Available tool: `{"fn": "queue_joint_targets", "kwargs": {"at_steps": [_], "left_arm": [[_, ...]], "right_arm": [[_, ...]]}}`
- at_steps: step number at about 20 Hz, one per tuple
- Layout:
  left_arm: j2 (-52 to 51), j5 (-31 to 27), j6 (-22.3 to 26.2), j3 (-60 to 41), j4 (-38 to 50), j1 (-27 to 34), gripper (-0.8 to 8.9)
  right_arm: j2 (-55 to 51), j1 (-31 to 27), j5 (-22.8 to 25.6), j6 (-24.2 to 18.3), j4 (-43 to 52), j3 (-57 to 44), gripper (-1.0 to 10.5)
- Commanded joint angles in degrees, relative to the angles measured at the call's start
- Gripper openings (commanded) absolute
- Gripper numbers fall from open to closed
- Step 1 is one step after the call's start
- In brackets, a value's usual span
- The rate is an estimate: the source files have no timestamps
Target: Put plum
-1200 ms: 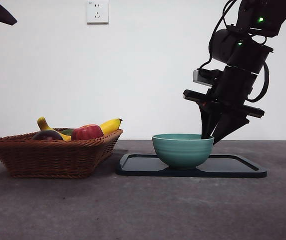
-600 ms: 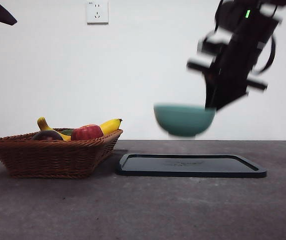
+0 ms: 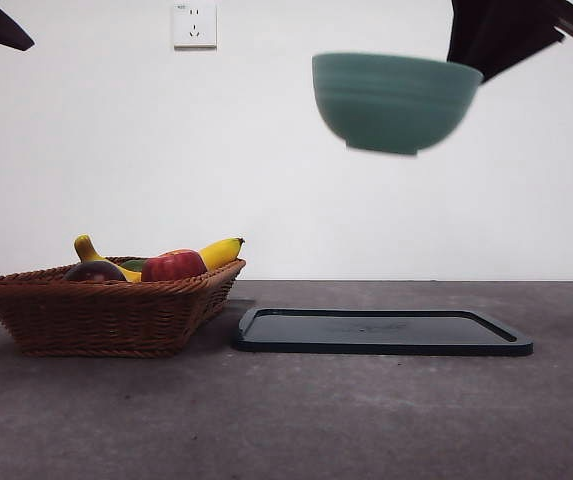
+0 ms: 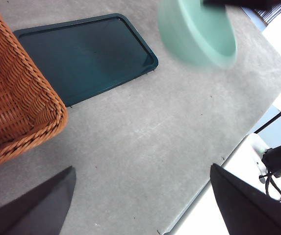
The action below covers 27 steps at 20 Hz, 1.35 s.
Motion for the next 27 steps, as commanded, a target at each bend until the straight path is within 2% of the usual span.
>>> {"fn": "queue_joint_targets", "kwargs": {"at_steps": [1, 9, 16, 23, 24, 26, 27], "left_arm": [[0.5, 0.4, 1.1, 1.0, 0.0, -0.2, 4.37], [0.5, 0.4, 1.1, 1.0, -0.1, -0.2, 4.37], [0.5, 0.4, 1.1, 1.0, -0.3, -0.2, 4.37], [0.5, 0.4, 1.1, 1.0, -0.7, -0.2, 4.37], [0.5, 0.4, 1.1, 1.0, -0.7, -0.2, 4.37], [0.5, 0.4, 1.1, 1.0, -0.7, -0.2, 4.37], [0.5, 0.4, 1.1, 1.0, -0.7, -0.2, 4.37]], "right_arm": [[-1.6, 2.5, 0.0, 0.4, 2.3, -5.5, 0.1], [-1.0, 8.8, 1.3, 5.0, 14.1, -21.9, 0.1], [4.6, 10.1, 3.6, 5.1, 18.2, -24.6, 0.1], [7.9, 10.1, 3.4, 5.2, 18.6, -24.6, 0.1], [7.8, 10.1, 3.4, 5.2, 18.6, -24.6, 0.4], [7.0, 10.1, 3.8, 5.2, 18.6, -24.5, 2.1], [5.9, 10.1, 4.6, 5.2, 18.6, -24.5, 2.6]]}}
